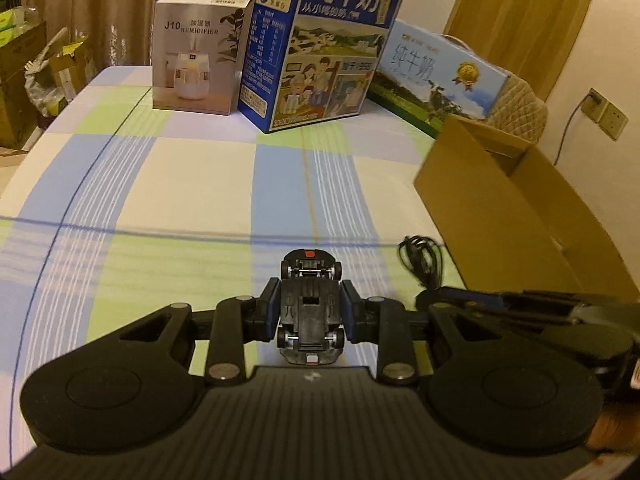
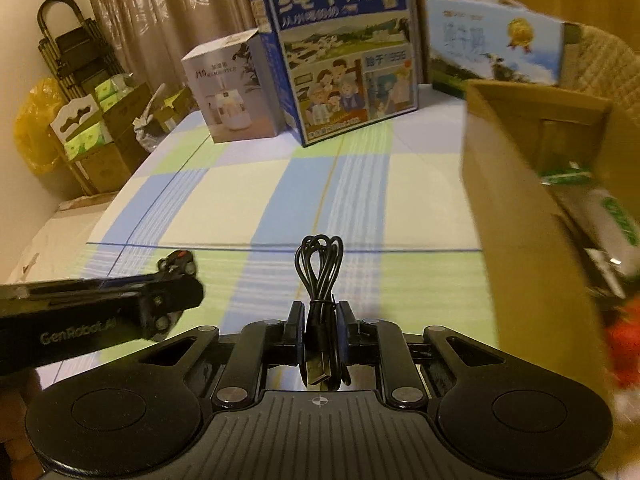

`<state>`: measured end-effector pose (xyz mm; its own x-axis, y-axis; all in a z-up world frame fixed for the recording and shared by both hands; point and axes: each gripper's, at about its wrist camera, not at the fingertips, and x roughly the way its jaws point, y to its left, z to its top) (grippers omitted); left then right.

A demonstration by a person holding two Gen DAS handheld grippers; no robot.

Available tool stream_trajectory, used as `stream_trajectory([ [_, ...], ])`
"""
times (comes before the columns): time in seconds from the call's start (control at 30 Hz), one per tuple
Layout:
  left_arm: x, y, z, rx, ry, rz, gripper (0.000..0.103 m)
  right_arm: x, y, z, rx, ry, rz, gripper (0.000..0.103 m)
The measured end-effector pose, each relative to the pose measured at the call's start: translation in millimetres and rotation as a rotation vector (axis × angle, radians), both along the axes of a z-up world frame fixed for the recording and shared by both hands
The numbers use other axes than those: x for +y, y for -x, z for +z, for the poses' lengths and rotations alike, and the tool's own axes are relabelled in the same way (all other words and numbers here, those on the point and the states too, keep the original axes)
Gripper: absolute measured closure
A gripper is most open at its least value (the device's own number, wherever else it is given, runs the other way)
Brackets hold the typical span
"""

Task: Organize objects
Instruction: 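Lift the toy car and cable with both tools and turn toward the cardboard box, then carry the toy car and cable with both tools over the cardboard box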

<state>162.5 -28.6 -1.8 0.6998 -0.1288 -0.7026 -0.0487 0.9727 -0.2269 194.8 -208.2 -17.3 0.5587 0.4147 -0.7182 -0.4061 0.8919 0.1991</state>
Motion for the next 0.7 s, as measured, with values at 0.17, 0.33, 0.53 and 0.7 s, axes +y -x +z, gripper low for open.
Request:
stream_trajectory([
  [0.17, -15.5, 41.9, 17.5, 0.009, 0.008, 0.012, 0.078, -21.5, 39.2, 28.3, -0.015, -0.019, -0.027, 0.090],
  [0.33, -28.3, 78.1, 36.3, -0.005, 0.008, 0.023, 0.078, -36.2, 78.0, 49.9, -0.035, -0.035, -0.030, 0.090],
  [0.53, -42.9, 112.0, 54.3, -0.025, -0.001, 0.022, 0.078, -53.6, 114.8, 62.3, -0.057, -0.044, -0.035, 0.090],
  [0.7, -56.5, 128.2, 63.7, -0.037, -0.002, 0.004, 0.078, -67.5, 132.5, 69.1, -0.070, -0.045, -0.044, 0.090],
])
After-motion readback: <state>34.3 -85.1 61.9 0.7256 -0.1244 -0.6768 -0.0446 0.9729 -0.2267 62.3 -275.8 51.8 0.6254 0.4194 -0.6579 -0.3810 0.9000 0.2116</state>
